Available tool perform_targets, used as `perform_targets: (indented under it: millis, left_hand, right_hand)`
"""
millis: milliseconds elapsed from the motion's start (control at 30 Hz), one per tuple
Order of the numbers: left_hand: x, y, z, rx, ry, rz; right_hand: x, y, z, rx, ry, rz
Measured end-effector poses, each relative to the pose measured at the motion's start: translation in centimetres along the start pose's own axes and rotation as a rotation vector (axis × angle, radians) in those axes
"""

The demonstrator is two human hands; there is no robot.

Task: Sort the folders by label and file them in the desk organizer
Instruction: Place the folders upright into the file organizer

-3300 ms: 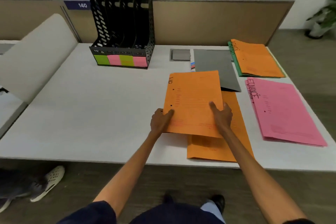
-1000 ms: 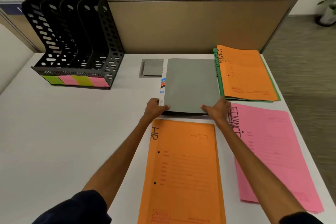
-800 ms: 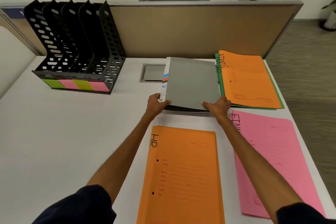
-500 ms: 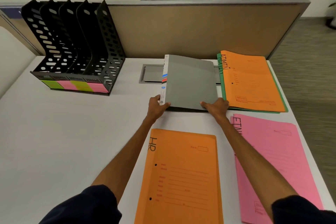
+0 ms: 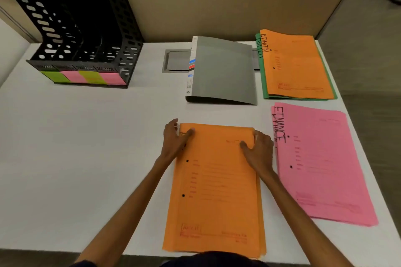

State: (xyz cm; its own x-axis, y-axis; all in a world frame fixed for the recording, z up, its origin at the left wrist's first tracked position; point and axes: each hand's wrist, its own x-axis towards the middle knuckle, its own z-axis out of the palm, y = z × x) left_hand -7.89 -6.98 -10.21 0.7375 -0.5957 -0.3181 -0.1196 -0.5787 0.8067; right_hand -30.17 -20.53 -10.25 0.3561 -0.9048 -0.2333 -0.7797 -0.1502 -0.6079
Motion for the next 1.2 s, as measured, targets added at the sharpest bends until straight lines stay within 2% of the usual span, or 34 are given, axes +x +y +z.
perform_targets:
  millis: [133,267,367,533,667,800,1000,1200]
  left_hand:
    - [-3.1,-2.2,-0.1,0.15,-0.036,0.059]
    - [-5.5,-3.6,-0.3,0.226,-0.041,0.014]
    - [-6.5,-3.6,-0.6,0.234,-0.076,-0.01]
    - [-7.5,-3.1,-0.8,0.033,-0.073,-0.033]
    - [-7.3,-2.6,-0.3,-0.02,-0.066,-0.026]
    - [-5.9,-1.1,0.3,-0.083,-0.065,-0.027]
    - [-3.8,1.4,0.6,-0.055,-0.066,0.001]
    - [-3.4,1.0,0.4,0.08,-0.091,0.053]
  right_hand:
    - [-4.3,0.4,0.5,-0.134,0.025,0.139]
    - [-7.7,0.1,2.1,-0.183,-0.01,0.215]
    - [-8.6,-0.4,2.5,-0.029,0.024,0.291]
    - [-7.9,-0.9,1.7,0.27,0.059,0.447]
    - [-7.1,-1.3,0.7,0.44,0.071,0.426]
    - [-5.1,-2.1,-0.4,0.503,0.104,0.39]
    - [-0.8,-3.0,-1.2,0.437,0.13,0.319]
    - [-0.4,-2.6,0.6,0.03,0.07,0.309]
